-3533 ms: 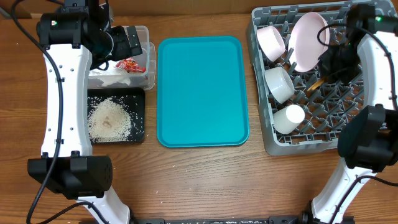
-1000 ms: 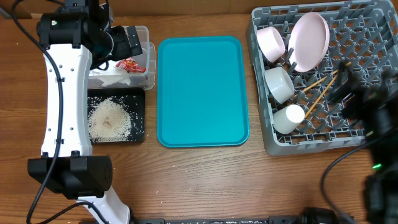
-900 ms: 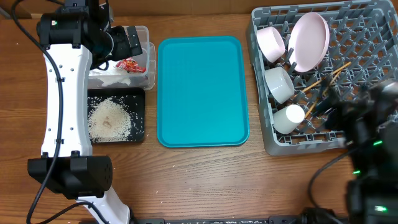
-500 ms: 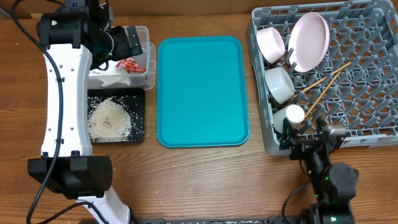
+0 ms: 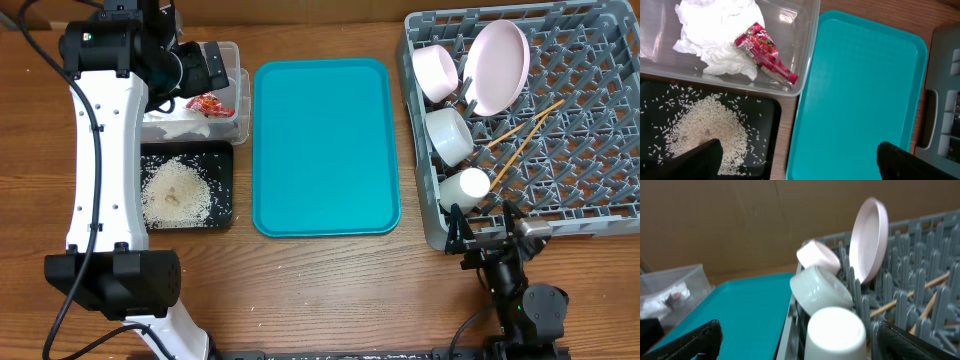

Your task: Sort waste into correct bins and load items into the dishwasher

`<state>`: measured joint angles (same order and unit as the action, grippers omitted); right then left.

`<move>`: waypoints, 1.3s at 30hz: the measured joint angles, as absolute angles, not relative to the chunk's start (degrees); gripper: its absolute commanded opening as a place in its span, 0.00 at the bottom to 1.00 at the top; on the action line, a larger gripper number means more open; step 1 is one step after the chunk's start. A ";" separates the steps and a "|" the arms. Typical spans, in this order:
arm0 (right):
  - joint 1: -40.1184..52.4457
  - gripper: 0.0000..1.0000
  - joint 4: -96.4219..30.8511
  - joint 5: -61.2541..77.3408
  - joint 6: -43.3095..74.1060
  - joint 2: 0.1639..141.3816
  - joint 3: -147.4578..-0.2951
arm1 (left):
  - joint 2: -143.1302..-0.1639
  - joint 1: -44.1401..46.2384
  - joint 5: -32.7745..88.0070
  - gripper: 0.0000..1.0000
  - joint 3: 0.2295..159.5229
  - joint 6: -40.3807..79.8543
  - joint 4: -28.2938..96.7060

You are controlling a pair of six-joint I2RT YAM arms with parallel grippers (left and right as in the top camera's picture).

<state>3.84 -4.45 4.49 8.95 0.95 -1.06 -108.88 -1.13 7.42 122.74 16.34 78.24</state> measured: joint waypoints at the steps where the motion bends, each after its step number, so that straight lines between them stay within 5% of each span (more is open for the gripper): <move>1: 3.84 1.00 -4.51 4.40 8.97 0.75 -1.06 | -108.88 -1.13 7.40 1.00 122.74 16.34 78.22; 39: 3.86 1.00 -4.73 4.05 8.97 0.73 -1.06 | -106.06 -1.10 5.30 1.00 121.82 14.41 71.99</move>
<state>3.86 -4.73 4.05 8.97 0.73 -1.06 -106.06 -1.10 5.30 121.82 14.41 71.99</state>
